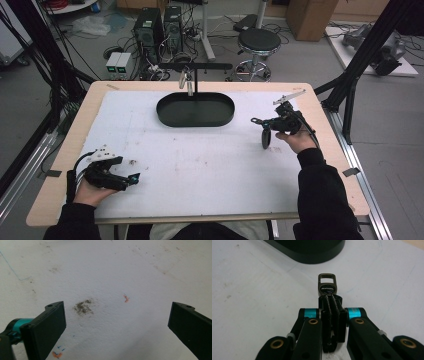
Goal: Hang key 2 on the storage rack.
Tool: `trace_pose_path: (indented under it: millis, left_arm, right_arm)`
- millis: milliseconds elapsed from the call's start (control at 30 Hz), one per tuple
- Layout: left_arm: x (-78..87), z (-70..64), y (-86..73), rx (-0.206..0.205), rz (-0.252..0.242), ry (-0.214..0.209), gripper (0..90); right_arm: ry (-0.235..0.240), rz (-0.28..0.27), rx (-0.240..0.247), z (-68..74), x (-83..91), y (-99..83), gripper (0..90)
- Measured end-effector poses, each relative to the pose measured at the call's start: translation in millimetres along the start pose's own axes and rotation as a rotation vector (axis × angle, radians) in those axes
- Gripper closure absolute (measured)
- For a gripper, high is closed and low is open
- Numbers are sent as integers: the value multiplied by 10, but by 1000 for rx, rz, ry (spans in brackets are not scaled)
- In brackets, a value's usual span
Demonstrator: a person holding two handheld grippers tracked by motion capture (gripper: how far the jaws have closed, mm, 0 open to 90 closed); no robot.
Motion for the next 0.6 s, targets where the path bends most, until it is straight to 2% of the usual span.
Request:
trace_pose_path:
  millis: [233, 600]
  left_arm:
    - [3, -7, -2, 0, -1, -9, 20]
    - [6, -16, -13, 1, -4, -17, 20]
  right_arm:
    - [25, -10, 25, 103, 29, 213, 875]
    - [56, -25, 103, 320, 87, 580, 876]
Point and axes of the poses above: each handheld gripper's, and its own axes: x roughly backward along the jaws, y roughly out of its top, z roughly to its left, the point moved 2 cm from there along -x, roughly forward along the jaws, and after that the axes turned 15 degrees about -y, right-handed, at the moved point
